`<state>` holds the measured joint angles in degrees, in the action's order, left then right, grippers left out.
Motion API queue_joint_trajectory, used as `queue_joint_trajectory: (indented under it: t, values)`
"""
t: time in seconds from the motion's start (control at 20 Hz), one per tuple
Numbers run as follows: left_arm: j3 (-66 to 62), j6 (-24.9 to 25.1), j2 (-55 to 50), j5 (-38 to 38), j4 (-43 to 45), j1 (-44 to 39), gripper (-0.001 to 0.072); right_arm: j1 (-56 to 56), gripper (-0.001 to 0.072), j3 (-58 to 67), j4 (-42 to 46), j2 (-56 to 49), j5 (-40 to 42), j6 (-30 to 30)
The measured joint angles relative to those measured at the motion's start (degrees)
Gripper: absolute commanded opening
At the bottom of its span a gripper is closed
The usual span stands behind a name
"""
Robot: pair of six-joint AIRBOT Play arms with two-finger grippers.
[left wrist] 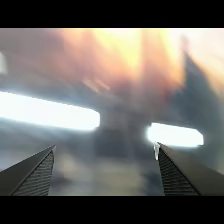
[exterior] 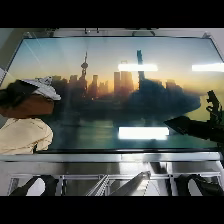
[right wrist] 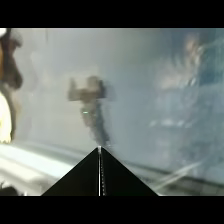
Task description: Fold the shirts.
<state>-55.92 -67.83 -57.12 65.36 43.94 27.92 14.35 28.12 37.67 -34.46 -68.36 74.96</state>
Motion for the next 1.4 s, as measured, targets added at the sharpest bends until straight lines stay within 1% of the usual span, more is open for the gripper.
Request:
queue_joint_trajectory:
  t: [0.15, 0.3, 0.35, 0.4, 0.45, 0.5, 0.55, 0.65, 0.75, 0.85, 0.9, 1.0, 1.1, 1.2, 1.35, 1.4]
  values:
    - [-13.9, 0.7, -15.9, 1.1, 5.7, 2.9, 0.0720, 0.0, 0.0018, 0.0, 0.0, 0.0, 1.7, 0.0]
    - [-27.8, -2.6, -31.6, 4.5, 12.8, 2.7, 0.0720, 0.0, 0.0018, 0.0, 0.0, 0.0, 2.4, 0.0]
    - [-31.6, -3.8, -35.9, 5.4, 14.7, 2.3, 0.0707, 0.0, 0.0018, 0.0, 0.0, 0.0, 2.6, 0.0]
    - [-35.3, -4.8, -39.9, 6.1, 16.0, 1.7, 0.0607, 0.0, 0.0018, 0.0, 0.0, 0.0, 2.7, 0.0]
    - [-38.4, -5.5, -43.2, 6.5, 17.0, 1.0, 0.0455, 0.0, 0.0018, 0.0, 0.0, 0.0, 2.7, 0.0]
    - [-41.6, -6.1, -46.2, 6.7, 17.9, 0.3, 0.0276, 0.0, 0.0018, 0.0, 0.0, 0.0, 2.8, 0.0]
    - [-44.3, -6.7, -48.6, 6.8, 18.5, -0.6, 0.0017, 0.0, 0.0018, 0.0, 0.0, 0.0, 2.8, 0.0]
    - [-49.9, -7.2, -52.2, 8.2, 19.2, -2.5, 0.0025, 0.0, 0.0017, 0.0, 0.0, 0.0, 2.8, 0.0]
    - [-55.1, -7.7, -53.9, 10.9, 16.8, -4.6, 0.0025, 0.0, 0.0017, 0.0, -0.3, 0.0, 2.7, 0.0]
    - [-59.7, -7.1, -53.8, 14.4, 8.8, -7.1, 0.0024, 0.0, 0.0018, 0.0, -0.6, 0.0, 2.5, 0.0]
    - [-60.9, -6.3, -52.6, 16.1, 2.5, -8.8, 0.0025, 0.0, 0.0017, 0.0, -0.7, 0.0, 2.5, 0.0]
    - [-60.7, -3.7, -48.5, 18.0, -10.7, -12.8, 0.0026, 0.0, 0.0017, 0.0, -0.7, 0.0, 2.5, -0.3]
    - [-58.4, -1.1, -43.6, 19.7, -19.7, -17.4, 0.0026, 0.2, 0.0018, 0.0, -0.7, 0.0, 2.5, -1.8]
    - [-55.1, 0.5, -39.3, 21.5, -24.2, -22.0, 0.0026, 1.1, 0.0018, 0.0, -0.9, 0.0, 2.4, -3.1]
    - [-48.6, 1.6, -35.0, 23.3, -25.9, -28.5, 0.0031, 4.2, 0.0017, 0.1, -0.9, 0.0, 2.5, -5.2]
    - [-46.2, 1.9, -34.3, 23.6, -25.8, -30.5, 0.0206, 5.4, 0.0017, 0.1, -0.9, 0.0, 2.5, -5.9]
